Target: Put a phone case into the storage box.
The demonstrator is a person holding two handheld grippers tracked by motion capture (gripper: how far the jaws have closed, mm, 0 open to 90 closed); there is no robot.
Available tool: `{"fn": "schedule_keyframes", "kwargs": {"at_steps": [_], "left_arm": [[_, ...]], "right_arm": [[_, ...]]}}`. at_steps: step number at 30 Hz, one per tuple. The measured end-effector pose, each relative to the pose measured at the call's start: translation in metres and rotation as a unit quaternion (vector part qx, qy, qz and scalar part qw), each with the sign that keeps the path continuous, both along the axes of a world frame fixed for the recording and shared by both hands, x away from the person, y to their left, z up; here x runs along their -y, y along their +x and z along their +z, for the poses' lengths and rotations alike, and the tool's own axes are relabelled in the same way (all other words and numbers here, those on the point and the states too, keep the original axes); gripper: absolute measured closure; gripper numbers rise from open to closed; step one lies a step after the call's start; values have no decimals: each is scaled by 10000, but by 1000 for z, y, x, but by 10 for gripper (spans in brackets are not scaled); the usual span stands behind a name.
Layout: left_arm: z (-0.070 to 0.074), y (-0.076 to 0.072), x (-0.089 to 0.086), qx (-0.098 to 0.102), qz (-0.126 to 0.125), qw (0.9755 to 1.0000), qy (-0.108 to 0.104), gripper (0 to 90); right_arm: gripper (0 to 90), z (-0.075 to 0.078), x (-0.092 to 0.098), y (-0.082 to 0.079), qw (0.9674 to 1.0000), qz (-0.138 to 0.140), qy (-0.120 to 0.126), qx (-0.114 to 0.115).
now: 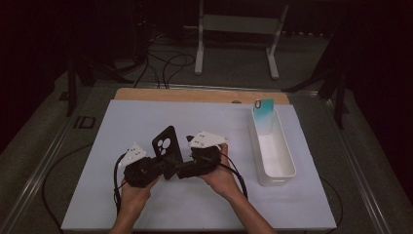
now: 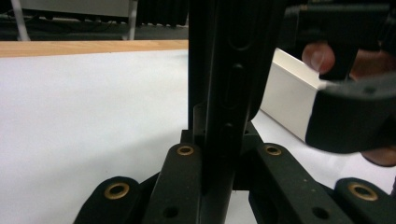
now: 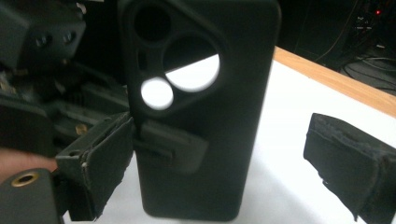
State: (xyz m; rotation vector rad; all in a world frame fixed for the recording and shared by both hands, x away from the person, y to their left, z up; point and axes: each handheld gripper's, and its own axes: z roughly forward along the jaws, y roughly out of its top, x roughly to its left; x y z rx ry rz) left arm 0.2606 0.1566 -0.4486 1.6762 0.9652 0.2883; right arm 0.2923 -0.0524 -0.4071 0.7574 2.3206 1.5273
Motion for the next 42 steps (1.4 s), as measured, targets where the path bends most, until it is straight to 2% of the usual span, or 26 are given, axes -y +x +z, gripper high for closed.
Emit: {"fn": "schedule_keyframes", "kwargs": {"at_steps": [8,12,16,21,35,42], "left_arm": [[-2,-2,7,10,-89,9999,74,851],[-3,-3,9,28,-136,9998,113,851],[-3,-4,12,67,-157,9997,197,851],[-3,-5,15,66,-175,9996,197,850],[-4,-5,16,45,-200,9994,272,850],[-4,-6,18,99,-227,9994,245,850]], "right_arm": [[81,12,-11,2,9999,80,70,-3],[81,13,-16,3,10000,19,55,20],[82,13,-18,4,10000,-31,45,6],[103,12,-18,4,9999,-137,83,-27],[90,7,-19,5,9998,-173,78,-62],[91,5,-20,6,9993,-216,185,-226]]}}
